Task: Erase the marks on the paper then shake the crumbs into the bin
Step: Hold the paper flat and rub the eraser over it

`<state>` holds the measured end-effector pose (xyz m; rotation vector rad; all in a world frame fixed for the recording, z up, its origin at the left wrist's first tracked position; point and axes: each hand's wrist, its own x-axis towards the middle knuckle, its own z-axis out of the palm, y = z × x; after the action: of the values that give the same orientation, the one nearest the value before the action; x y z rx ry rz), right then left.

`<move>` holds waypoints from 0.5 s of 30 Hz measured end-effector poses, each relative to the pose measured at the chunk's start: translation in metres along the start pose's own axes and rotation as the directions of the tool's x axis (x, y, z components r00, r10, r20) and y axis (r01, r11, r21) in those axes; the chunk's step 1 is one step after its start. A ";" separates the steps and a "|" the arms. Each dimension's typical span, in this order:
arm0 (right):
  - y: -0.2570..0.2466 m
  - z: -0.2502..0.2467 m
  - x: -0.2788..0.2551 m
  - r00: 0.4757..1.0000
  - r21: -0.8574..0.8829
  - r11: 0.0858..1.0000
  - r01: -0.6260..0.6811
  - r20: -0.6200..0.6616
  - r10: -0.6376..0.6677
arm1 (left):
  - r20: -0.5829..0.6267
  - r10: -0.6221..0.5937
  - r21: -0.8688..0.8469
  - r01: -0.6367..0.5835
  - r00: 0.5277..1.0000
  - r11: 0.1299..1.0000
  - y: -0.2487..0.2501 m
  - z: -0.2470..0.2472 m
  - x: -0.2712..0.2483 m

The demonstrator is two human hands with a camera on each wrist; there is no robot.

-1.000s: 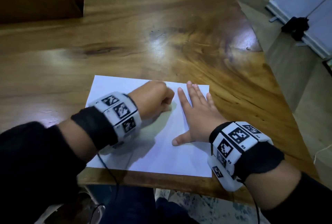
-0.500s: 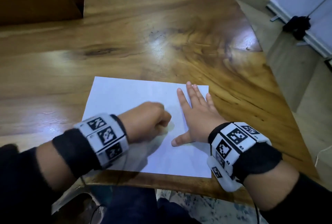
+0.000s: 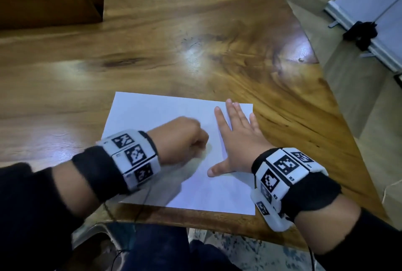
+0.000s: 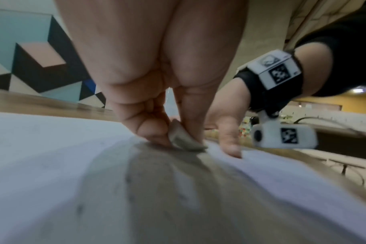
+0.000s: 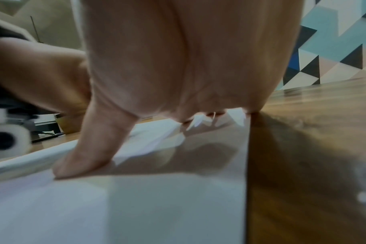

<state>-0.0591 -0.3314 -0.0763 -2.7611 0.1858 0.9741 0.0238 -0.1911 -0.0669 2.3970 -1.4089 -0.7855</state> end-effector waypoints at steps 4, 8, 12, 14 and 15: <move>0.000 0.000 0.000 1.000 -0.004 1.000 0.002 0.003 -0.002 | -0.152 -0.020 -0.005 0.020 0.988 1.000 -0.003 0.000 0.013; 0.000 0.000 0.000 1.000 0.006 1.000 0.005 0.007 -0.005 | 0.031 0.083 -0.057 -0.081 0.996 0.995 0.003 0.018 -0.031; 0.000 0.000 0.000 1.000 -0.001 1.000 0.002 0.007 -0.002 | 0.072 0.095 -0.064 -0.091 0.993 0.994 0.002 0.017 -0.034; 0.000 0.000 0.000 1.000 -0.004 1.000 0.001 0.008 -0.001 | -0.041 0.024 -0.047 -0.026 0.999 0.999 0.003 0.010 -0.018; 0.000 0.000 0.000 1.000 -0.004 1.000 0.000 0.007 0.000 | -0.078 -0.001 -0.045 -0.003 0.997 0.999 0.004 0.009 -0.012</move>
<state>-0.0593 -0.3312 -0.0762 -2.7615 0.1824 0.9847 0.0116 -0.1817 -0.0683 2.3658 -1.3477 -0.7081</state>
